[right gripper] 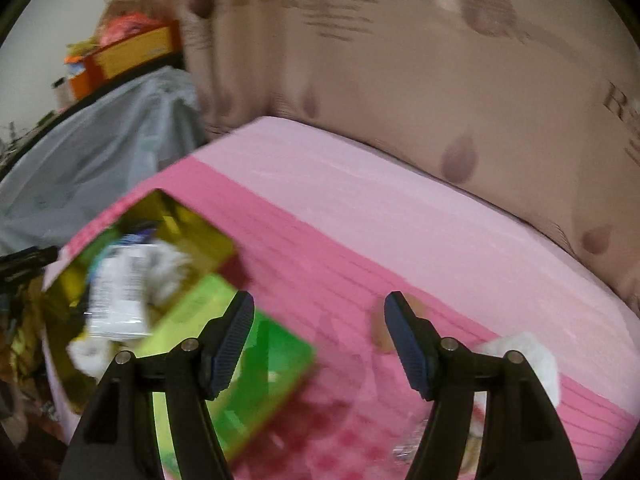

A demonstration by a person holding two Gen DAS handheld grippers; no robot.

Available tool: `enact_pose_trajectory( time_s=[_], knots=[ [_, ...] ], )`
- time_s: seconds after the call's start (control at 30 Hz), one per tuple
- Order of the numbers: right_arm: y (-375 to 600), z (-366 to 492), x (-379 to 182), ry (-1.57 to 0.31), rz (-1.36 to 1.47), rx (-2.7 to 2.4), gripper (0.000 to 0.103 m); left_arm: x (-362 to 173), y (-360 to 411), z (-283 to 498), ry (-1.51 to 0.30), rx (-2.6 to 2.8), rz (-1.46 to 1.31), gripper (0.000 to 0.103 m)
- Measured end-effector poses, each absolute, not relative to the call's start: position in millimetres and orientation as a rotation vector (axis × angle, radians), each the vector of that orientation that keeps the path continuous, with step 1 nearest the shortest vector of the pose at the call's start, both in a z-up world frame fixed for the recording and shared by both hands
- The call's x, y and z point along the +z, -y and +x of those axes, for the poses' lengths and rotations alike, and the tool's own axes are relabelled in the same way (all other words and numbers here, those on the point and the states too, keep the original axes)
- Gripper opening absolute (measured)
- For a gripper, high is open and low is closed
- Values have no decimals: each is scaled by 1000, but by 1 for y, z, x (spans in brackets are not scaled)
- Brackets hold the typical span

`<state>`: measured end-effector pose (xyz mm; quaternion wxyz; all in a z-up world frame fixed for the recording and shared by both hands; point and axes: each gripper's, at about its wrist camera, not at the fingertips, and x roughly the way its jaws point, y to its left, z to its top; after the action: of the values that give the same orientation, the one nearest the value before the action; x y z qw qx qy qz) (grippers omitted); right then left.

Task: Organize soft objects
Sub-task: 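Move the right gripper to the beige makeup sponge and grasp it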

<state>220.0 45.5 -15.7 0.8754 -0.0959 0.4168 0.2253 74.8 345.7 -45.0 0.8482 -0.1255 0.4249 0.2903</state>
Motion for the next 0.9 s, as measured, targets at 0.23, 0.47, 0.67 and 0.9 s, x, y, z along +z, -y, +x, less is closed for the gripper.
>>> enact_pose_trajectory(
  time_s=[0.23, 0.47, 0.67, 0.9],
  knots=[
    [-24, 252, -46, -944, -189, 405, 62, -46, -344, 77, -900, 609, -253, 54],
    [-18, 271, -68, -990, -177, 386, 58, -50, -341, 79, -914, 598, -235, 54],
    [-16, 284, -79, -1024, -128, 404, 51, -51, -342, 81, -923, 592, -234, 54],
    [-8, 283, -81, -1020, -116, 392, 39, -52, -340, 82, -930, 593, -230, 54]
  ],
)
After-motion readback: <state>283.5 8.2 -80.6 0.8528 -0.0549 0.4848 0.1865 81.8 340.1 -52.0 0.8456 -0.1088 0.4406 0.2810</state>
